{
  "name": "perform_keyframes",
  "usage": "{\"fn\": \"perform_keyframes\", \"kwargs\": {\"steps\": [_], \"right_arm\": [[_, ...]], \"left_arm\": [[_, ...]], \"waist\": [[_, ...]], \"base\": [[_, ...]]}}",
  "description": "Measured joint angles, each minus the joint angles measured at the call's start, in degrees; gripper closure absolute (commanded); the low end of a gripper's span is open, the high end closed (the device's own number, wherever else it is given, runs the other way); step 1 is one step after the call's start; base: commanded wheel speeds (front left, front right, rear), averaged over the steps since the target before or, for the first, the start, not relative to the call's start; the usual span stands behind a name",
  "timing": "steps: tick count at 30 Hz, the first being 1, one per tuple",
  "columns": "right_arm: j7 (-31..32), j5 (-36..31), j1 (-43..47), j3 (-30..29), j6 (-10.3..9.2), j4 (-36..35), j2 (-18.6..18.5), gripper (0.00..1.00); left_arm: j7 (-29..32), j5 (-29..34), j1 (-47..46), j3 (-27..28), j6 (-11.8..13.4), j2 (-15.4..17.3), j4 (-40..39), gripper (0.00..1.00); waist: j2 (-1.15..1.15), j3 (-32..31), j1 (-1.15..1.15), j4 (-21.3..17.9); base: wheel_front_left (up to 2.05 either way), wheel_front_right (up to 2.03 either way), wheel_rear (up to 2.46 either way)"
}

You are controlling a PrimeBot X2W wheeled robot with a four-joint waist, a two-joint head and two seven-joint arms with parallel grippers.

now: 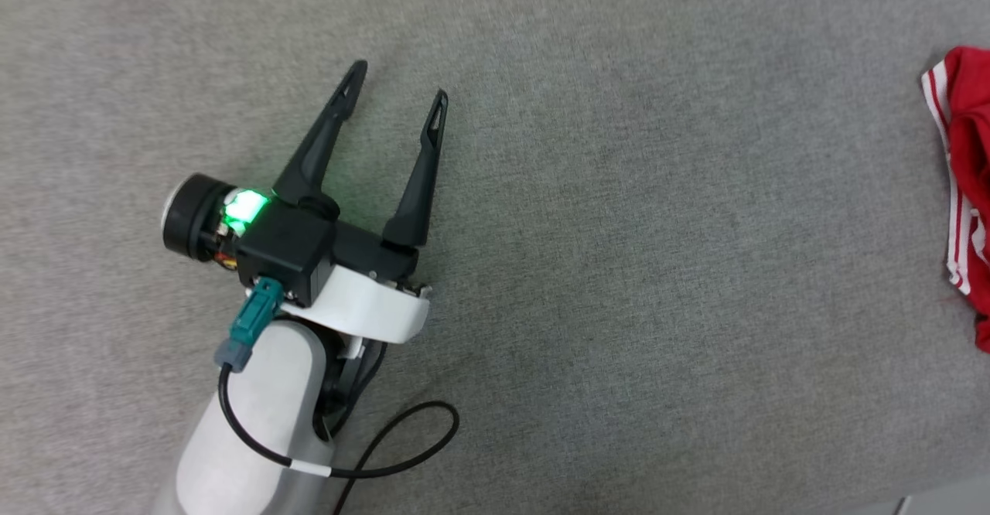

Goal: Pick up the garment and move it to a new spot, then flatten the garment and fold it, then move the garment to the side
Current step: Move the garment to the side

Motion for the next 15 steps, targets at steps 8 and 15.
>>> {"fn": "perform_keyframes", "kwargs": {"steps": [8, 15], "right_arm": [[-5.6, -4.9, 5.5, -2.6, -0.01, -2.6, 3.6, 0.0], [-9.7, -5.2, 14.8, -2.0, -0.01, -8.5, 9.9, 0.0]], "left_arm": [[-0.8, -2.2, 4.4, 0.6, 1.1, -1.8, 2.5, 0.0], [-0.9, -4.2, 10.4, 2.3, 2.3, -2.8, 4.1, 0.0]], "waist": [[0.0, -6.9, -0.01, 2.7], [0.0, -13.6, -0.02, 5.7]], "base": [[0.0, 0.0, 0.0], [0.0, 0.0, 0.0]]}}
